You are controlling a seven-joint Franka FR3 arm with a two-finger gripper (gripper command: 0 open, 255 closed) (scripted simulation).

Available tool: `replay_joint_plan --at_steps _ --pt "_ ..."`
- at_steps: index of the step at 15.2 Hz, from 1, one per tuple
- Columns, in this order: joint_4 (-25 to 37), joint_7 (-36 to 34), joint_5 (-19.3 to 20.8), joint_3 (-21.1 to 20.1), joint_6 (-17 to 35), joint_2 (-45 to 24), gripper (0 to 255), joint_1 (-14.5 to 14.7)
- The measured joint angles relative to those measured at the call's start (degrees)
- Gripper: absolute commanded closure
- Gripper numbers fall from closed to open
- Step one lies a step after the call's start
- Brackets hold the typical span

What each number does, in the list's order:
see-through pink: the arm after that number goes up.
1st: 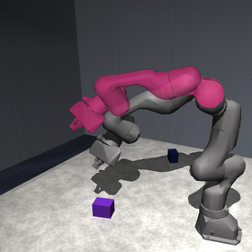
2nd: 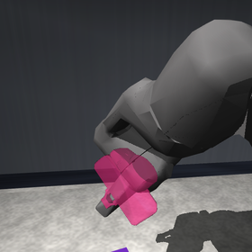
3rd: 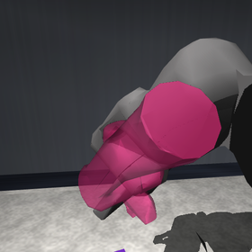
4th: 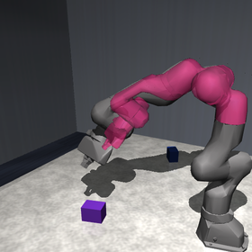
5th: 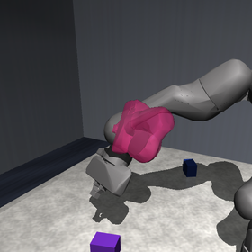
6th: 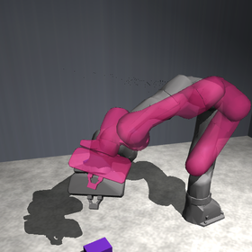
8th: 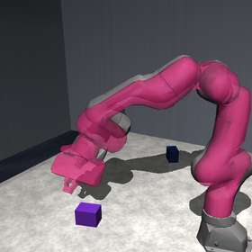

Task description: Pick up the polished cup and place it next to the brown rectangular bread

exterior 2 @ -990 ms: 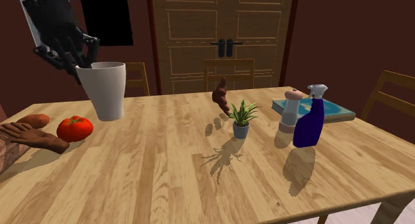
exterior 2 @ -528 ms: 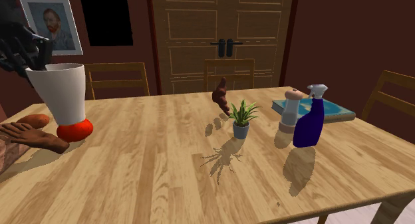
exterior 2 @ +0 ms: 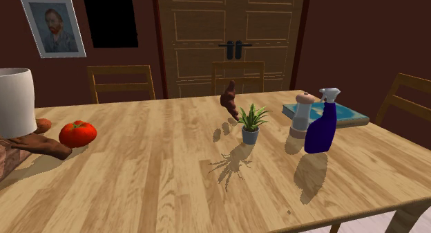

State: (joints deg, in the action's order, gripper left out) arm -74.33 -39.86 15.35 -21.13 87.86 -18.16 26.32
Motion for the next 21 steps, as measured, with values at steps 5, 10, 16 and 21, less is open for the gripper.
replay_joint_plan --at_steps 5,10,16,21 --pt "8.14 -3.93 2.16 -0.83 -2.92 -6.29 255 4.54" --pt "3.22 -4.76 1.88 -0.89 1.06 -5.46 255 3.91" --pt "-2.89 -5.54 1.63 -0.86 6.16 -4.5 255 3.06" --pt "-6.5 -6.25 1.77 -0.79 9.76 -4.59 255 2.76"
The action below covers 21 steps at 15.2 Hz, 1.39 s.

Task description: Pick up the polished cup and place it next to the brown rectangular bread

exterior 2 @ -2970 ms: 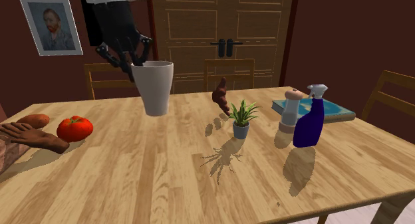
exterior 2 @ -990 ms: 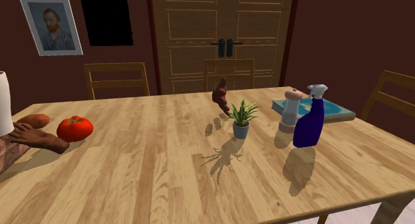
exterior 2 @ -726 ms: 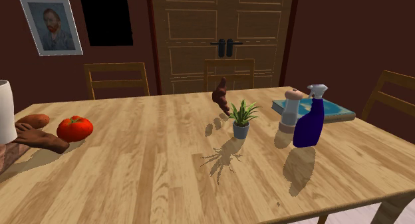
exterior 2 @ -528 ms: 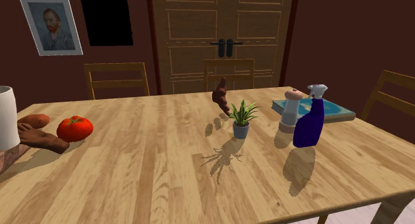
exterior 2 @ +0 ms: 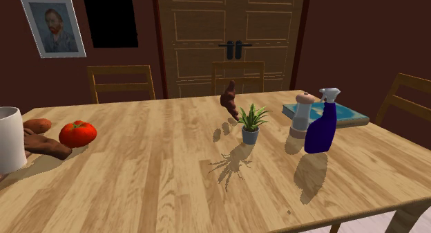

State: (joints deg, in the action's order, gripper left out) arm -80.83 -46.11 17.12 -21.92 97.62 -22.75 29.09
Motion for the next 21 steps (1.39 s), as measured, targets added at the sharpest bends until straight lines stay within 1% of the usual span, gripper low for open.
replay_joint_plan --at_steps 13,21 --pt "-8.19 -1.74 1.02 0.51 9.28 -1.36 255 -0.67" --pt "-11.09 -2.86 1.91 0.88 13.49 -2.87 255 -0.64"
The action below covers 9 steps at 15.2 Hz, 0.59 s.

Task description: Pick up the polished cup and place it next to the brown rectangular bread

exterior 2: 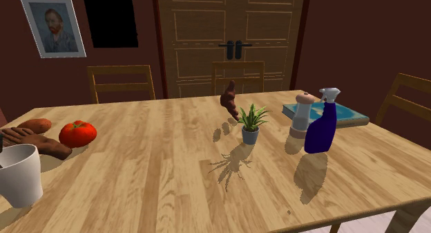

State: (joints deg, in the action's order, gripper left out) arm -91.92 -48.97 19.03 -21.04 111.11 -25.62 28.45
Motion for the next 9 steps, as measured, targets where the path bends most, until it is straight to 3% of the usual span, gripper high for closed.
replay_joint_plan --at_steps 4,5,9 --pt "-0.07 -0.07 0.06 0.02 0.18 -0.11 255 0.03" --pt "-0.07 -0.08 0.06 0.02 0.18 -0.11 0 0.03" --pt "-0.07 -0.08 0.06 0.02 0.2 -0.1 0 0.03"
